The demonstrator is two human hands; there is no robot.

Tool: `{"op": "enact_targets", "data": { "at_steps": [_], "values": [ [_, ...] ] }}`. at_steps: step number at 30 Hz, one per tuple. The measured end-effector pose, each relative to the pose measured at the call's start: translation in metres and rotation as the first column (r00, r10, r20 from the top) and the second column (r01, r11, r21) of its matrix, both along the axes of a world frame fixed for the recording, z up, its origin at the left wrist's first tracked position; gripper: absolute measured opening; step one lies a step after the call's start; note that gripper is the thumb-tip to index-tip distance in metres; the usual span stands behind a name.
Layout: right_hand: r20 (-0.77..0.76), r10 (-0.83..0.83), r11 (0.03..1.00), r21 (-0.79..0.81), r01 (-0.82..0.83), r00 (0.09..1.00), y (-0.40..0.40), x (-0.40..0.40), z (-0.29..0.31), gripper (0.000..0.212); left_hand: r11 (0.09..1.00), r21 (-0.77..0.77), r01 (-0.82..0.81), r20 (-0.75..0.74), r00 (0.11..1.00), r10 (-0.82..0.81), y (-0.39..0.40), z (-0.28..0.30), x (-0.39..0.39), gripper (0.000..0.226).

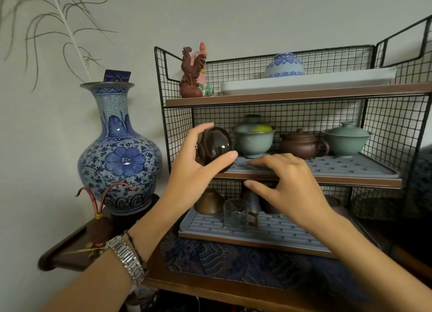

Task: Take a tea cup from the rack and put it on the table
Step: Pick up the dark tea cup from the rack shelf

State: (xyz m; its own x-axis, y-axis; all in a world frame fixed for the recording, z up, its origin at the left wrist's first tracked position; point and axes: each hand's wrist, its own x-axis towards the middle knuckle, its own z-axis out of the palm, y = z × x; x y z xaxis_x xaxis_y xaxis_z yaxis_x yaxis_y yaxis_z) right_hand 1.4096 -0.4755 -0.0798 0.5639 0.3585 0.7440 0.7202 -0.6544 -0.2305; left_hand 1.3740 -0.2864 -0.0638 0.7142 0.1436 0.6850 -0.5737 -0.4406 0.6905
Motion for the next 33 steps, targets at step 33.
{"op": "enact_targets", "data": {
  "at_steps": [33],
  "values": [
    [-0.056, 0.093, 0.973, 0.219, -0.078, 0.994, 0.040, -0.060, 0.022, 0.053, 0.937, 0.045, 0.346, -0.235, 0.915, -0.327, 0.056, 0.008, -0.011, 0.048]
  ]
}}
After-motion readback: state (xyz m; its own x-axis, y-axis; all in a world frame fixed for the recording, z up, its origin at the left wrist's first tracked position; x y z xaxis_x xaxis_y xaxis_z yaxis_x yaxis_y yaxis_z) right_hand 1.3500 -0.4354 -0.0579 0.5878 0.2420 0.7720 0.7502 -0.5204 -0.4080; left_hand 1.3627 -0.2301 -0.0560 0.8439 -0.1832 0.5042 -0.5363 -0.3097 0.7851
